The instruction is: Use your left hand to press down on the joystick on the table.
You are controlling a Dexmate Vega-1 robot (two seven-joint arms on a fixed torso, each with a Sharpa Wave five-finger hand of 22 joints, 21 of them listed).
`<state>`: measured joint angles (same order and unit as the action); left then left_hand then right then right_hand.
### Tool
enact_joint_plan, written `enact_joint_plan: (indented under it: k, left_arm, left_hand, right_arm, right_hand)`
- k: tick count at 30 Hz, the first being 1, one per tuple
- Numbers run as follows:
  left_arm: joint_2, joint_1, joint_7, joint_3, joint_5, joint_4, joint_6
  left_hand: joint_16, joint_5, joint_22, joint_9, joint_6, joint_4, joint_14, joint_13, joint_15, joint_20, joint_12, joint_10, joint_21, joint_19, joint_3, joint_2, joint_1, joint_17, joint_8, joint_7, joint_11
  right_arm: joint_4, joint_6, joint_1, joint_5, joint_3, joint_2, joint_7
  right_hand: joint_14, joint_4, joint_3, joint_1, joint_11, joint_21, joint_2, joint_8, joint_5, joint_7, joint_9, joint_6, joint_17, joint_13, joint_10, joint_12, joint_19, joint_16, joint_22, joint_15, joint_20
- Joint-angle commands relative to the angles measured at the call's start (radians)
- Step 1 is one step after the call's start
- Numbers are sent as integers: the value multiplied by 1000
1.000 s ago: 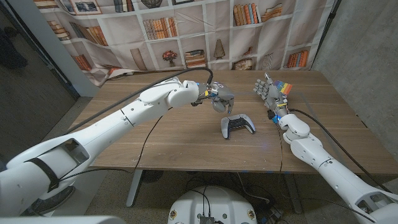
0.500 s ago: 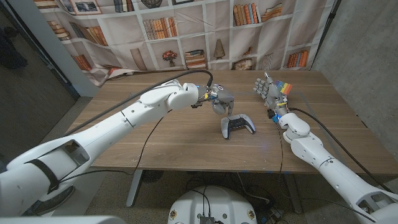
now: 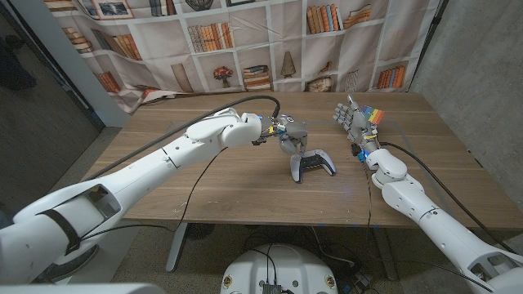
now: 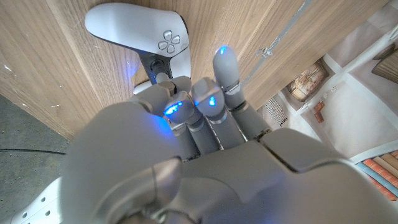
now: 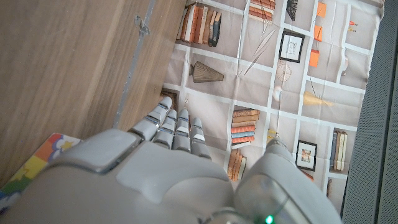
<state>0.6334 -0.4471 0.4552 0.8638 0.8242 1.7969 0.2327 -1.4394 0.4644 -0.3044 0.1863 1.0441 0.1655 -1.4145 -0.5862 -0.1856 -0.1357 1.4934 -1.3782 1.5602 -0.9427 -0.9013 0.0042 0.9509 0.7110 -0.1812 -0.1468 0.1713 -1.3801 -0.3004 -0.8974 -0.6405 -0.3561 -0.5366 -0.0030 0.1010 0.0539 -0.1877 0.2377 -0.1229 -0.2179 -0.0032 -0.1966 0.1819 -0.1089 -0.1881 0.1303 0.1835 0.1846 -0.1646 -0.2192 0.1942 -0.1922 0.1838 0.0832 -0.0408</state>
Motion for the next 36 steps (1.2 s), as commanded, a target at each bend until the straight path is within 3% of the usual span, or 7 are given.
enact_joint_plan:
  k: [1,36]
  left_arm:
    - [-16,12,-21,16,-7,-38,18]
    - [-45,39,-11,54,-26,-92,13]
  left_hand:
    - [-10,0,-3,1,-9,-1,-8,4,-4,-78,-8,2,7,4,-10,-1,1,5,1,-4,2]
    - [-7,-15,-7,0,-34,1,-2,5,-6,-78,-10,4,6,5,-22,3,-15,-4,-3,-15,6]
  right_arm:
    - [5,-5,-5,-7,6,3,-1]
    - [29,-18,0,-15,11,3,16]
  right_hand:
    - [9,6,-2,1,-1,0,11,-2,1,0,-4,10,4,2,-10,4,5,3,2,0,-6]
    - [12,9,0,-1,-3,2,13,-2,1,1,-4,10,4,2,-12,4,8,3,2,1,-6]
